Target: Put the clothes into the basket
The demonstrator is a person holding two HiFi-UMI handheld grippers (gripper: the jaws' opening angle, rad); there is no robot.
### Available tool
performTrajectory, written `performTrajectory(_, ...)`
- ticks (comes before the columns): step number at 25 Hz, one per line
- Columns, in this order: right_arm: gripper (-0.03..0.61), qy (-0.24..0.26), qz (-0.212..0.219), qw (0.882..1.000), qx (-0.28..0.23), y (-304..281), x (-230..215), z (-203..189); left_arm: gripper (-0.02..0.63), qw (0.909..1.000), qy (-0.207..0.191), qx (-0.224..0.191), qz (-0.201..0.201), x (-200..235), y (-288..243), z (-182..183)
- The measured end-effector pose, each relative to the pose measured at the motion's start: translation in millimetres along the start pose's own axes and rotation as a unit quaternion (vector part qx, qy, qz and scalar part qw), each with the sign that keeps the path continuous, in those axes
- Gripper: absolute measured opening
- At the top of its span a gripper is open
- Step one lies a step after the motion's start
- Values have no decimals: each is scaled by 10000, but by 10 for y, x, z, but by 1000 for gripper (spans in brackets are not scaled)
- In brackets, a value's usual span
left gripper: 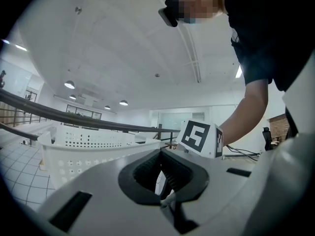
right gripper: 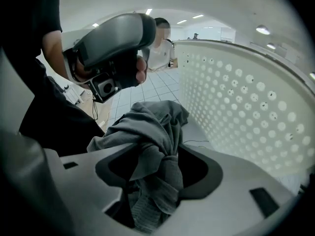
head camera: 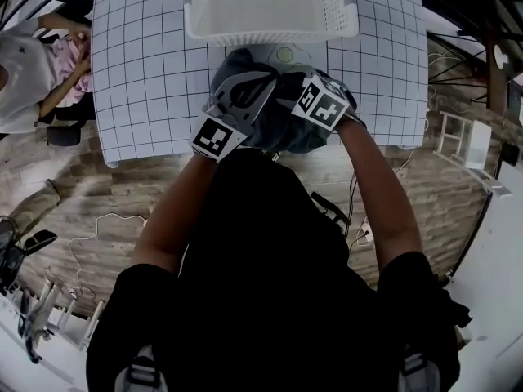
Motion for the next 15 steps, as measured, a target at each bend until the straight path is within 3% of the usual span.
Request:
performTrajectory(9,392,-170,711,9969,296,-330,-4,-118,3,10000,35,-24,51,64,-20,-112)
performTrajectory(12,440,-12,923,9946,468,-385,50,-127,3,10000,0,-25,23,63,-33,-120)
performTrajectory(15,445,200,894,9933,701,-429,51,-125,3,10000,7,-20,0,49,-28,-134)
Point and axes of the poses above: the fingertips, and each gripper's own axes: y backward along the fingers, x to its left, z out of its top, the point moved 5 cm from there along y, backward along the fingers
